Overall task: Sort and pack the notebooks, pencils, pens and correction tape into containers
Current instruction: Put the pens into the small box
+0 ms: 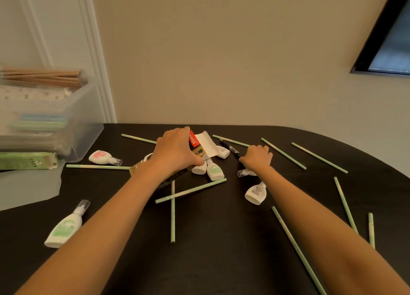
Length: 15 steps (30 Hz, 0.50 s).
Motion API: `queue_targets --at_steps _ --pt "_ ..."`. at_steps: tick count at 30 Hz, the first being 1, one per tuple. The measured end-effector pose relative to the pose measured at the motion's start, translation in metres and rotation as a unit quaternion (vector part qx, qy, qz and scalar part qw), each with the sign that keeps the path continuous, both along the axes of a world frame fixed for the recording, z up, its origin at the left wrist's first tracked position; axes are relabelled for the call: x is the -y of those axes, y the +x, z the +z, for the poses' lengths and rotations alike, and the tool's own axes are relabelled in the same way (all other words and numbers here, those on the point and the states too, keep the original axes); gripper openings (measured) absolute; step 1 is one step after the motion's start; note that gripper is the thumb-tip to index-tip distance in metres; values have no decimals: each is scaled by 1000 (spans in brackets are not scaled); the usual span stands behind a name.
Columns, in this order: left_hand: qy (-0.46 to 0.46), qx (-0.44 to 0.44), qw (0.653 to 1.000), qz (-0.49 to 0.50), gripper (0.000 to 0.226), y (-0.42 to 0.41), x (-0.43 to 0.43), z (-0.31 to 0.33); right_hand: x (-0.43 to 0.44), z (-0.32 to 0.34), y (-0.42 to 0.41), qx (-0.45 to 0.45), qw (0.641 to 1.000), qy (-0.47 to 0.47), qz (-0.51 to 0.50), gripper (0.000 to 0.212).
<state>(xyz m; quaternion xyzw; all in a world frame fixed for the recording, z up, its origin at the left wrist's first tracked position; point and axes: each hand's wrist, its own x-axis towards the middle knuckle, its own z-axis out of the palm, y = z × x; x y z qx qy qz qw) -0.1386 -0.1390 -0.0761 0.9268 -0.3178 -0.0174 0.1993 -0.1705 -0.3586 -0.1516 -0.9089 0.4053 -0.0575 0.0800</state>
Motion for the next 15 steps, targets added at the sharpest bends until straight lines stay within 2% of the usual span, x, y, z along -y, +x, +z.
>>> queue_targets --at_steps 3,5,7,12,15 --pt "0 9 1000 2 86 7 0 -1 2 0 3 36 999 2 -3 32" --pt "-4 13 1000 1 85 11 1 -2 1 3 4 120 992 28 0 27" --pt "-15 12 1000 -1 82 12 1 -3 -1 9 3 234 969 79 4 22" --pt "-85 -16 996 -15 72 8 -7 -3 -20 42 -12 452 874 172 43 19" --pt "-125 -42 991 -35 67 4 -19 0 -31 65 -21 546 770 326 54 14"
